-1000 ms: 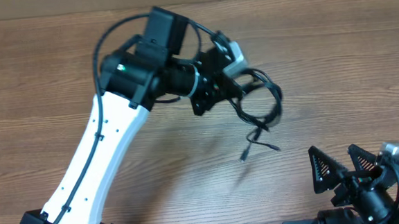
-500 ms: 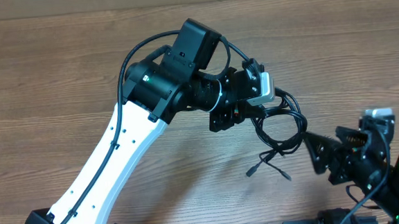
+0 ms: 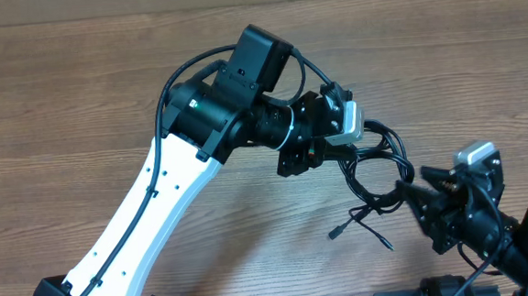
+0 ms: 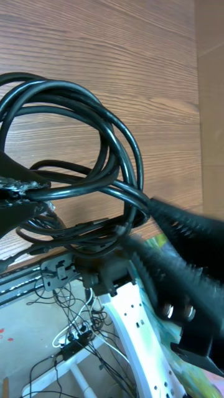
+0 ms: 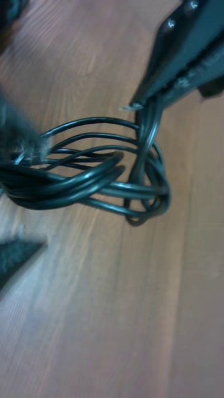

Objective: Untangle cables
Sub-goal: 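Reach the right gripper up and grasp a cable strand below the left gripper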

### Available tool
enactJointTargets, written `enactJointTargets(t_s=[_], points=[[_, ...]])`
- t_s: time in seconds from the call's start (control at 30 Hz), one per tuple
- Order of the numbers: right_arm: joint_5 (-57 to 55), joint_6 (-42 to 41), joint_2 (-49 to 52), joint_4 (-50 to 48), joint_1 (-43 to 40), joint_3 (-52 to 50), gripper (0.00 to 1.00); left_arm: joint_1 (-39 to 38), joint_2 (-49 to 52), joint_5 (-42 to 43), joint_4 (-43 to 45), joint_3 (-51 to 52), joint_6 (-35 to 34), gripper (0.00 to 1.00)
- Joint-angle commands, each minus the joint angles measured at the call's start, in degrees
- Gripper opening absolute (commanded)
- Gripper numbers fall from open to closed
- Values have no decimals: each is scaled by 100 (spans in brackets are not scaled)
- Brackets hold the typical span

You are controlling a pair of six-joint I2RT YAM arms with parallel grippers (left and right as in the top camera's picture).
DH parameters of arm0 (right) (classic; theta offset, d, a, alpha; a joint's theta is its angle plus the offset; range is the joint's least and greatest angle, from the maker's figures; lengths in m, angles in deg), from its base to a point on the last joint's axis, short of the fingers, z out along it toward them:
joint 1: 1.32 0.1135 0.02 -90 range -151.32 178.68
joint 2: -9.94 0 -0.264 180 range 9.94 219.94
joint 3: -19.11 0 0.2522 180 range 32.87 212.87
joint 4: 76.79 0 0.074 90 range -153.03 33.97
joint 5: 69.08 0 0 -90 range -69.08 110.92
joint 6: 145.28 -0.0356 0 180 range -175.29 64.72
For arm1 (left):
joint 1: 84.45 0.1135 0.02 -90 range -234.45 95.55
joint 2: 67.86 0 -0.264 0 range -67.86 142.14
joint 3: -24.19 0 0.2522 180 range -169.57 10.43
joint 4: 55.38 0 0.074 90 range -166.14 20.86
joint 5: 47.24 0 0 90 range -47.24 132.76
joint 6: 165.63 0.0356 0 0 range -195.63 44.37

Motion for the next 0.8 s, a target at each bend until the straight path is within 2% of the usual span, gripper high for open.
enactJointTargets(t_s=[0.0,0.07,0.23,0.77], points=[[129,452,-15,-101,28,168,18,-7,-205,393,22,-105,267,4],[179,452,-15,-149,28,168,16,-7,-205,485,28,-105,284,4],[479,457,-15,-234,28,168,4,-7,-205,625,46,-105,345,4],[1276,452,-15,-234,28,168,4,-254,-203,863,310,-105,343,4]])
